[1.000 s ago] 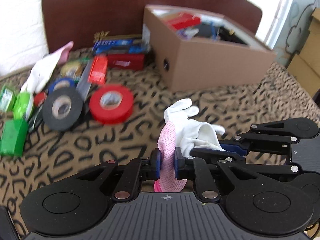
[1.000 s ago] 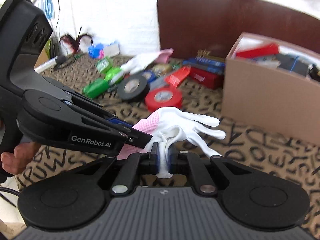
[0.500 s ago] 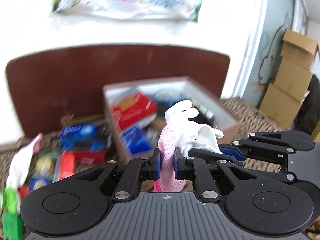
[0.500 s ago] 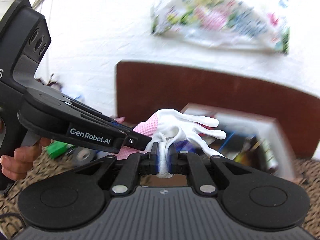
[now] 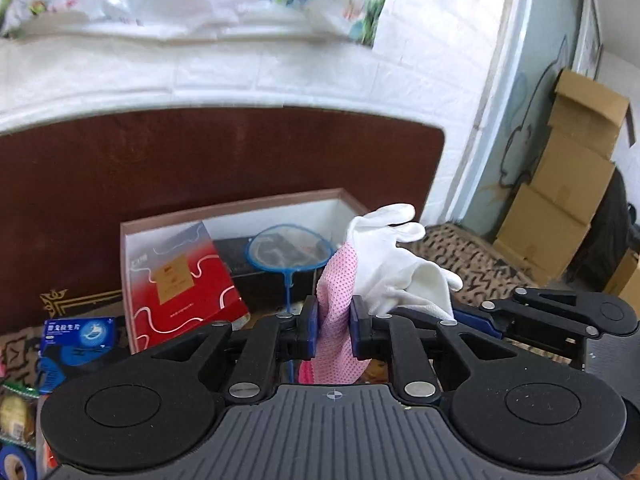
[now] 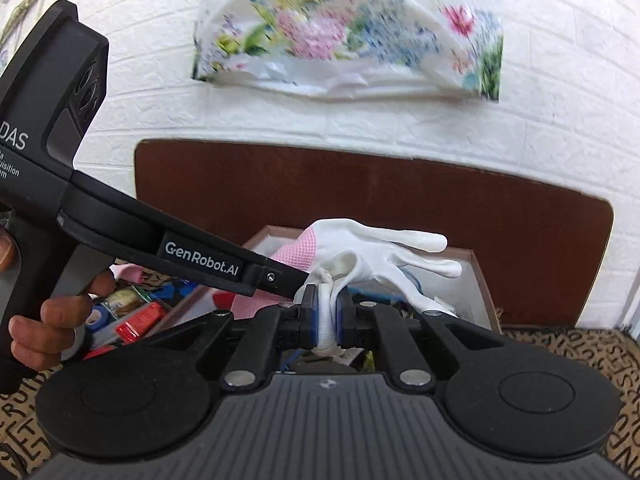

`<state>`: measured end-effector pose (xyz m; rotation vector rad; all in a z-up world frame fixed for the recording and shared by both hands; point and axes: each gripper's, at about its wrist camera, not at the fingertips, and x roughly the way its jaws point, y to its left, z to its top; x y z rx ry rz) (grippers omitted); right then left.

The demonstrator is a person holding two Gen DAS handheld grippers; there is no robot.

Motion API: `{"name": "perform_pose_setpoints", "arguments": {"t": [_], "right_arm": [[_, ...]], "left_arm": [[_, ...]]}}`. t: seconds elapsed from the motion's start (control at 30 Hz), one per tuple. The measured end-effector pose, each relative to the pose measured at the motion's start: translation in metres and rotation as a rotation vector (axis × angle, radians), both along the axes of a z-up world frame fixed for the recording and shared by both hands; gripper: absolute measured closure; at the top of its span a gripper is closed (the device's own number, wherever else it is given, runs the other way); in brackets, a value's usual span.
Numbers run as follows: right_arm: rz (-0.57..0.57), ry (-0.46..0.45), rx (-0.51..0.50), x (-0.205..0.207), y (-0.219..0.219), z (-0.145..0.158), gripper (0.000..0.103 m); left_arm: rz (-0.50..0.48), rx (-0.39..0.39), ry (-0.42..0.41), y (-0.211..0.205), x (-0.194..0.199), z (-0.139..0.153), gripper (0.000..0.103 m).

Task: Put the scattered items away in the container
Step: 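Carry the glove with both grippers over the cardboard box, then open both grippers to drop the glove into the box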

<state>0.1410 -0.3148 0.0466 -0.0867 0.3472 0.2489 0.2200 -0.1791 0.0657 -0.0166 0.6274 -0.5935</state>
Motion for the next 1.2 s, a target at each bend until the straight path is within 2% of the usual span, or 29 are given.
{"name": "perform_pose_setpoints", "arguments": {"t": [0.1, 0.17, 0.23, 0.33, 0.43, 0.53, 0.6, 0.7, 0.77, 0.83, 1.2], "right_arm": [[-0.009, 0.050, 0.007, 0.012, -0.002, -0.016, 0.093], [-0.012, 0.088, 0.000, 0.019, -0.001, -0.027, 0.089], [-0.030, 0.107, -0.018, 0.024, 0.000, -0.035, 0.083], [-0.060, 0.123, -0.055, 0.027, 0.003, -0.042, 0.079], [-0.068, 0.121, -0.082, 0.029, 0.009, -0.045, 0.071], [-0.085, 0.116, -0.115, 0.027, 0.015, -0.046, 0.045], [-0.101, 0.087, -0.146, 0.024, 0.018, -0.046, 0.022], [-0.115, 0.052, -0.182, 0.021, 0.022, -0.043, 0.007], [-0.121, 0.043, -0.188, 0.018, 0.023, -0.041, 0.002], [-0.132, 0.044, -0.190, 0.017, 0.025, -0.040, 0.000], [-0.110, 0.048, -0.139, -0.003, 0.036, -0.037, 0.000]], "left_arm": [[0.013, 0.010, 0.048, -0.002, 0.015, -0.021, 0.083], [0.027, 0.027, 0.065, -0.001, 0.021, -0.033, 0.063], [0.045, 0.061, 0.055, -0.001, 0.023, -0.043, 0.055], [0.057, 0.096, 0.036, 0.001, 0.025, -0.051, 0.053], [0.073, 0.095, 0.037, 0.005, 0.027, -0.055, 0.048], [0.097, 0.083, 0.035, 0.010, 0.027, -0.057, 0.026], [0.116, 0.074, 0.010, 0.013, 0.024, -0.056, 0.019], [0.124, 0.066, -0.017, 0.015, 0.019, -0.052, 0.010], [0.137, 0.069, -0.032, 0.015, 0.014, -0.049, 0.004], [0.157, 0.082, -0.044, 0.014, 0.009, -0.046, 0.000], [0.195, 0.090, -0.054, 0.017, -0.028, -0.045, 0.000]]}}
